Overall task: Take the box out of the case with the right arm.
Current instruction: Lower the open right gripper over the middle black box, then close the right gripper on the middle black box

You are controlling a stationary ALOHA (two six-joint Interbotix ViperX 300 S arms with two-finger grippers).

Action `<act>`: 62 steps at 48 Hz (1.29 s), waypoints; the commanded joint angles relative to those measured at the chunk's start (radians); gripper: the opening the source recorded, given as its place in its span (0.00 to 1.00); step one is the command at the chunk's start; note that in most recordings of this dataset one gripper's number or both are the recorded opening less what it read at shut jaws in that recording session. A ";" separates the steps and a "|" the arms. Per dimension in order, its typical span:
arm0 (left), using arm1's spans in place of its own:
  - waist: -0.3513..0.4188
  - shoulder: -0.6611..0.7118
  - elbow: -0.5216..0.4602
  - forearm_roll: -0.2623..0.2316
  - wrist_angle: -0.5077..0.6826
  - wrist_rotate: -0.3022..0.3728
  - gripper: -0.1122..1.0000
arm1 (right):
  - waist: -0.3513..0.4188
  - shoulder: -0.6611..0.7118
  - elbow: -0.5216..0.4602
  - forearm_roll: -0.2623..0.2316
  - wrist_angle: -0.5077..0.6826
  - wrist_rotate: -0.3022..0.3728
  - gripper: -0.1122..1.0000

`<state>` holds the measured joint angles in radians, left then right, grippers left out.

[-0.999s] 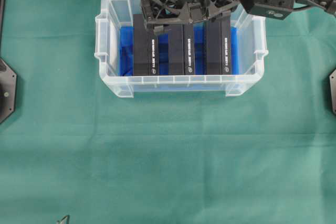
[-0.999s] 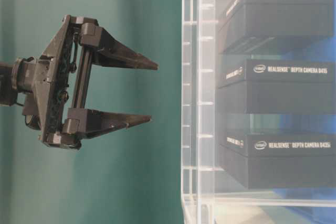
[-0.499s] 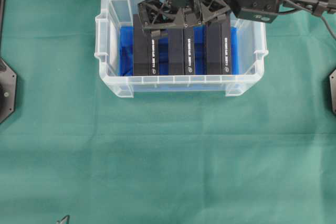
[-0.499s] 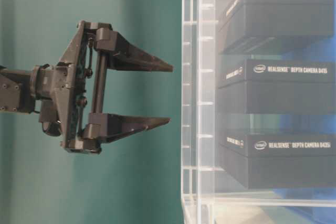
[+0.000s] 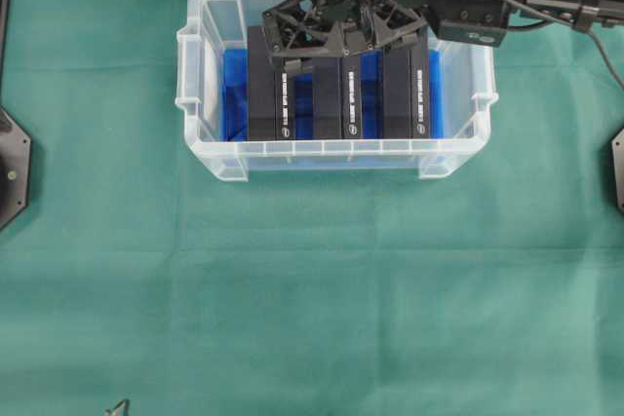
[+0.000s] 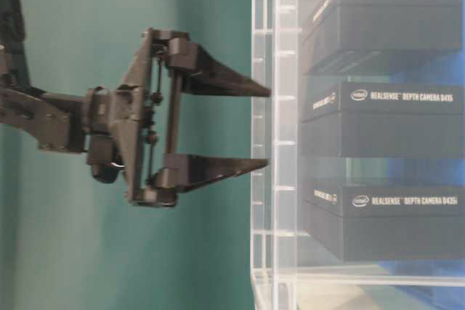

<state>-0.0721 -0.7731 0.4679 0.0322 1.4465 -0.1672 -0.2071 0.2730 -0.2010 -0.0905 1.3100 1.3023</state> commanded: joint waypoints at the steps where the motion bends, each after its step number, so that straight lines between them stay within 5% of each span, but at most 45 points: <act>1: -0.003 0.006 -0.026 0.002 -0.003 0.002 0.10 | -0.005 -0.012 0.003 -0.003 -0.023 0.000 0.92; 62: 0.031 0.008 -0.026 0.003 -0.003 0.005 0.10 | -0.002 0.066 0.121 0.025 -0.172 0.087 0.91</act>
<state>-0.0460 -0.7685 0.4679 0.0322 1.4465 -0.1641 -0.2117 0.3513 -0.0721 -0.0690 1.1443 1.3867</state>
